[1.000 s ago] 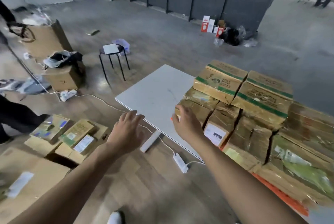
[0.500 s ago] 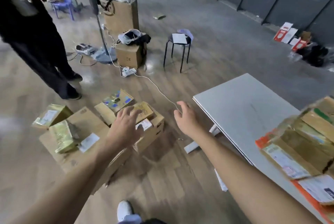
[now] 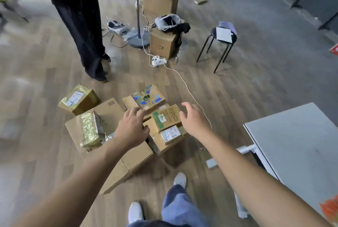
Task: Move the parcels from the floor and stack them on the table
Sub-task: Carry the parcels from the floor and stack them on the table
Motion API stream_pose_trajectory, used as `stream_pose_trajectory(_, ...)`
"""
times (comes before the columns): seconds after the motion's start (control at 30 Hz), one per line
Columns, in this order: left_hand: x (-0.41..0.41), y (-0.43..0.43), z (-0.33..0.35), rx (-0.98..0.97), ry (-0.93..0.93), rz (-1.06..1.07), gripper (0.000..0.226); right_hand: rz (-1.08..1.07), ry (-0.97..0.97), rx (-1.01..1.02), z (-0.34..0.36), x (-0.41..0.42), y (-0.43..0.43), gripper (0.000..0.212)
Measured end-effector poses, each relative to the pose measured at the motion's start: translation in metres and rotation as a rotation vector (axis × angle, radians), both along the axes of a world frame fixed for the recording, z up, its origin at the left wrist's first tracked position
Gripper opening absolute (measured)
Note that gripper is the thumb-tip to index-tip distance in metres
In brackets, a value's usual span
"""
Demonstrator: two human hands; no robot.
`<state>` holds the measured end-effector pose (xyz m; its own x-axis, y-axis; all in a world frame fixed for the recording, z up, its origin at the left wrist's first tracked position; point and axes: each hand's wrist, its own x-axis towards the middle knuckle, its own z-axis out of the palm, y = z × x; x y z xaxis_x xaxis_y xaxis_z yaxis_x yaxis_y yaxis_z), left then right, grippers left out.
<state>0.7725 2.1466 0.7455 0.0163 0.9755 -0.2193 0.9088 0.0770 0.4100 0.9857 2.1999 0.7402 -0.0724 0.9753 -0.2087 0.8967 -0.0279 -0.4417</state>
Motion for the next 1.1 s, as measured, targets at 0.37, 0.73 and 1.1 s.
stream_pose_trajectory(0.37,0.005,0.123,-0.054,-0.185,0.059,0.127,0.055,0.105,0.080,-0.210,-0.076,0.003,0.157,0.042)
stream_pose_trajectory(0.73,-0.009,0.246,-0.207,-0.387,-0.135,0.282,0.051,0.211,-0.065,-0.308,-0.229,-0.017,0.284,0.044)
stream_pose_trajectory(1.1,-0.053,0.304,-0.402,-0.542,-0.456,0.627,0.019,0.105,-0.017,-0.356,-0.446,-0.063,0.371,0.048)
